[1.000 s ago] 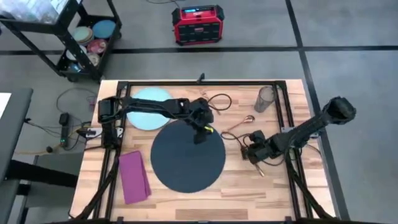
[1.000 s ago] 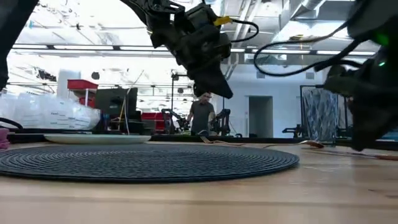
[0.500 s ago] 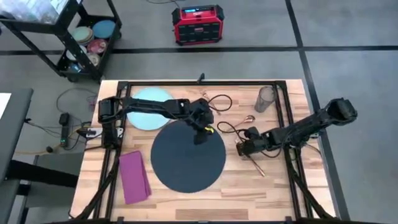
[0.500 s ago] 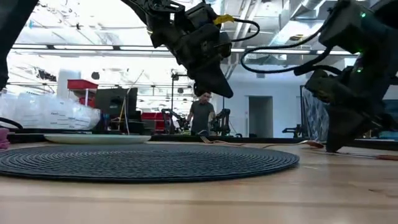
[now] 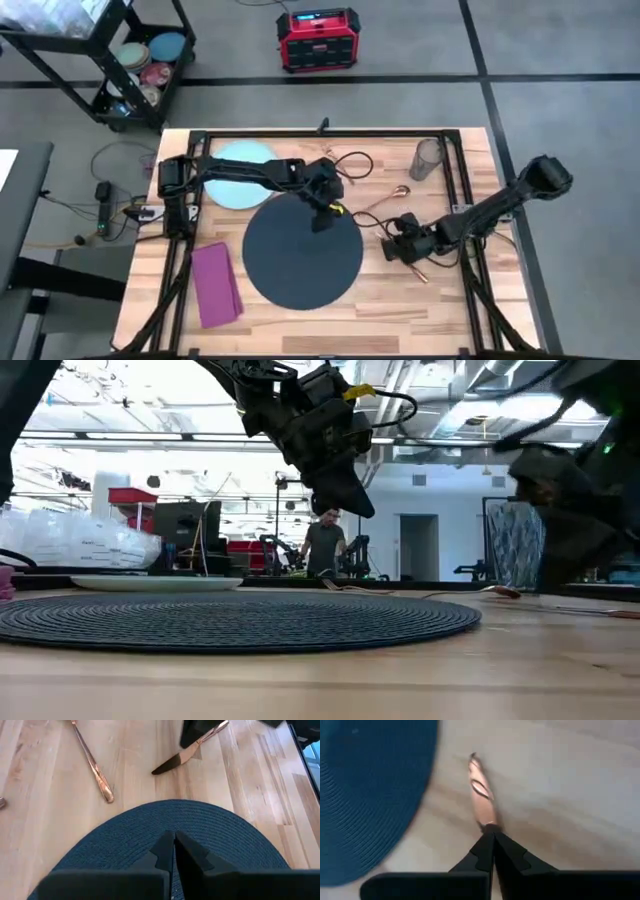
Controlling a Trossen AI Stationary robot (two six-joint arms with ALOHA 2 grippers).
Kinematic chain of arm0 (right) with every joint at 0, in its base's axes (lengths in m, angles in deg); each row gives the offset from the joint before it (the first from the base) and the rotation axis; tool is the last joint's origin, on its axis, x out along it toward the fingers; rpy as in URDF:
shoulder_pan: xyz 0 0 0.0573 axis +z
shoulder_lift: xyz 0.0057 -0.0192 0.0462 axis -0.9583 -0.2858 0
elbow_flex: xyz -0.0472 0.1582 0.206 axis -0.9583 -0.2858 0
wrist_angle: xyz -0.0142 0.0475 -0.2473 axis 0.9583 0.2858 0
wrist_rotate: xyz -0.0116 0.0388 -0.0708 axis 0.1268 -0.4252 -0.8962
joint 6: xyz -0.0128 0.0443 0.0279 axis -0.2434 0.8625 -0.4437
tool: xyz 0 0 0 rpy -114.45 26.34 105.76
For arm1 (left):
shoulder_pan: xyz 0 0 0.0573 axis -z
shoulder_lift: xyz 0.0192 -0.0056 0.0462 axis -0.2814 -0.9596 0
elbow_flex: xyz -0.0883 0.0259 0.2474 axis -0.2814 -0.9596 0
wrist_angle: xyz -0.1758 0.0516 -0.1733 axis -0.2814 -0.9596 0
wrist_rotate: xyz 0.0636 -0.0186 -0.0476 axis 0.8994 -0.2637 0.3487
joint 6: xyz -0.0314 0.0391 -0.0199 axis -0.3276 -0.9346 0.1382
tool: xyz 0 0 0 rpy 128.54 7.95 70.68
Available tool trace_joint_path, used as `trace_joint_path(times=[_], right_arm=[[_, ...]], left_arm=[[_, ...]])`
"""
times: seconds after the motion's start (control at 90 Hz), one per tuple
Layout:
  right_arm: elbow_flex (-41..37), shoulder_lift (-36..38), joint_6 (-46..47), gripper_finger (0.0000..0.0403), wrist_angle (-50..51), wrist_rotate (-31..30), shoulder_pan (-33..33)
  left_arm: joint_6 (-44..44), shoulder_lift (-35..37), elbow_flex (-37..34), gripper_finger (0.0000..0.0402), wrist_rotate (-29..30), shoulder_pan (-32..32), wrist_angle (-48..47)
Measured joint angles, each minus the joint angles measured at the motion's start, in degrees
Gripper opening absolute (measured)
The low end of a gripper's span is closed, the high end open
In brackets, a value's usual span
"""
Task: Set table place
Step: Put the brown table knife on the blue table mat
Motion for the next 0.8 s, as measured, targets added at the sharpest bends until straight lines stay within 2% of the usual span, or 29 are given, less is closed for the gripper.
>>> trace_joint_path(times=[0.278,0.5,0.611,0.7,0.8], right_arm=[[6.40,0.00,7.92,0.0000,16.88,-1.76,9.61],[7.36,0.00,12.03,0.0000,19.23,5.75,16.49],[7.36,0.00,16.64,0.0003,21.31,6.39,20.43],[7.36,0.00,19.56,0.0019,22.69,6.35,23.01],[7.36,0.00,21.09,0.0056,21.95,6.28,24.96]], left_arm=[[-0.17,0.00,0.02,0.0000,0.01,0.22,1.74],[-0.20,0.00,0.04,0.0000,0.01,0.22,2.36],[-0.22,0.02,0.04,0.0000,0.01,0.22,2.36],[-0.68,0.00,0.04,0.0000,0.01,0.22,2.36],[-1.11,0.02,0.04,0.0000,0.01,0.22,2.36]])
